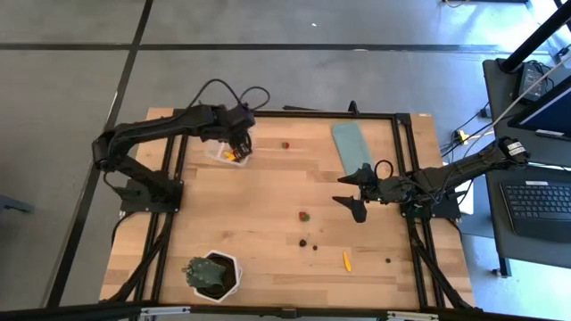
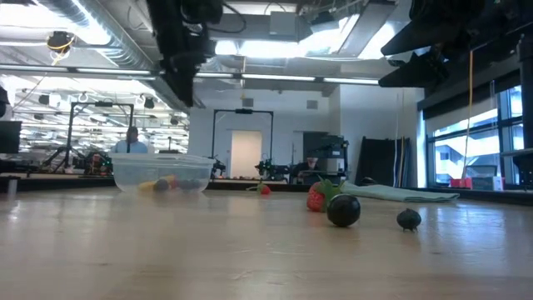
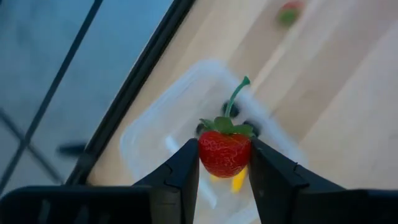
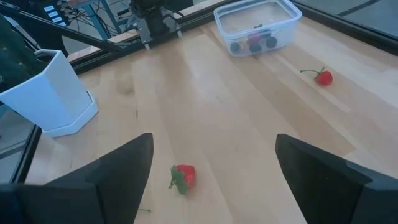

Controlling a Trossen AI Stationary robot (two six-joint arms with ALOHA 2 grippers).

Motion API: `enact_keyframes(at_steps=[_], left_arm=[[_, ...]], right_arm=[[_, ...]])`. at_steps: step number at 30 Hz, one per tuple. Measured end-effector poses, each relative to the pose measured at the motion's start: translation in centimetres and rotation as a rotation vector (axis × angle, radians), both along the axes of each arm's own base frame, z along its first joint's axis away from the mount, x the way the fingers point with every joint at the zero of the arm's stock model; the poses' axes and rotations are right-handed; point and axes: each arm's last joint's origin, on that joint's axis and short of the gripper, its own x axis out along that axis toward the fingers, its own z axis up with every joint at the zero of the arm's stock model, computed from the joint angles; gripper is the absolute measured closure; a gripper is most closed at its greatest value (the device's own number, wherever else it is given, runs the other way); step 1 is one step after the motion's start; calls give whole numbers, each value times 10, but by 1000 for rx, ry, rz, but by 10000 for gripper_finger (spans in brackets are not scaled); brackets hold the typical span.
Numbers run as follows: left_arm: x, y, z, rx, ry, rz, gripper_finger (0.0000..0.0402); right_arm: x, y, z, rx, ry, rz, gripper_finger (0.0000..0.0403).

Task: Pick and placing Produce into tupperware
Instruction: Put the red strawberry into the transparent bin

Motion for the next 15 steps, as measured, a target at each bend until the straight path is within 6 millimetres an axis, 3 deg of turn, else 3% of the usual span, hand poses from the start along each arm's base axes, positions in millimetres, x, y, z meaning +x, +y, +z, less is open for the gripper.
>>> enact_keyframes(at_steps=[6, 15], left_arm=[[-6, 10, -7, -17, 2, 123, 290], [1, 16, -72, -101, 28, 179, 280]], right_arm=[[0, 0, 0, -42, 4, 12, 64], [0, 0, 1, -39, 0, 11, 64]])
